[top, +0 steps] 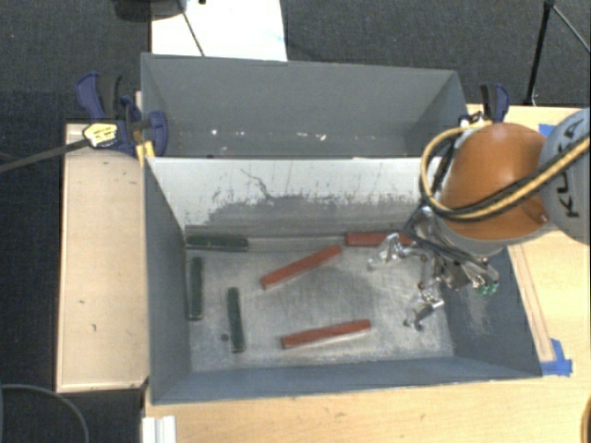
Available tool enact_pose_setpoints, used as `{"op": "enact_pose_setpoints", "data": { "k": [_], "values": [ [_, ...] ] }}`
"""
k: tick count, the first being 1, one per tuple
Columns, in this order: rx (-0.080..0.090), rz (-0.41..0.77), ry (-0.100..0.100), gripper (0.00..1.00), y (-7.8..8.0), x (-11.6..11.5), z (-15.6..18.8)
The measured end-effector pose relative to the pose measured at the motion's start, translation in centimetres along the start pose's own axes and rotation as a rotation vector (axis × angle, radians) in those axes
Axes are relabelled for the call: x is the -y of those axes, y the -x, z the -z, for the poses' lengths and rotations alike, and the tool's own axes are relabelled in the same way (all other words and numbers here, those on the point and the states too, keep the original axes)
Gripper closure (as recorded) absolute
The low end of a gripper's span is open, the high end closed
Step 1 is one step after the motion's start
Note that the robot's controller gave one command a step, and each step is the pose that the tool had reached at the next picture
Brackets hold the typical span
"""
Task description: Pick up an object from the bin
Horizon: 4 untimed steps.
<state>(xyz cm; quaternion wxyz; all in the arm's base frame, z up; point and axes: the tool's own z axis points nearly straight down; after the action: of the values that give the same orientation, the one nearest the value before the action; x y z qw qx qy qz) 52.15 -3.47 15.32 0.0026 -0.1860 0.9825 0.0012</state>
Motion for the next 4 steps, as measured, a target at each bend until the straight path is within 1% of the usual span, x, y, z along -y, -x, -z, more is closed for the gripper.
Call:
{"op": "enact_pose_setpoints", "data": {
  "k": [1,2,3,4],
  "values": [
    [-0.002,-0.076,-0.002,0.0,1.9,-2.6,-3.8],
    [-0.003,0.075,-0.001,0.0,1.7,-8.7,-7.8],
    [0.006,0.065,-0.001,1.0,2.1,-14.7,-7.9],
    [0.006,0.065,-0.001,1.0,2.1,-14.7,-7.9]
  ]
}}
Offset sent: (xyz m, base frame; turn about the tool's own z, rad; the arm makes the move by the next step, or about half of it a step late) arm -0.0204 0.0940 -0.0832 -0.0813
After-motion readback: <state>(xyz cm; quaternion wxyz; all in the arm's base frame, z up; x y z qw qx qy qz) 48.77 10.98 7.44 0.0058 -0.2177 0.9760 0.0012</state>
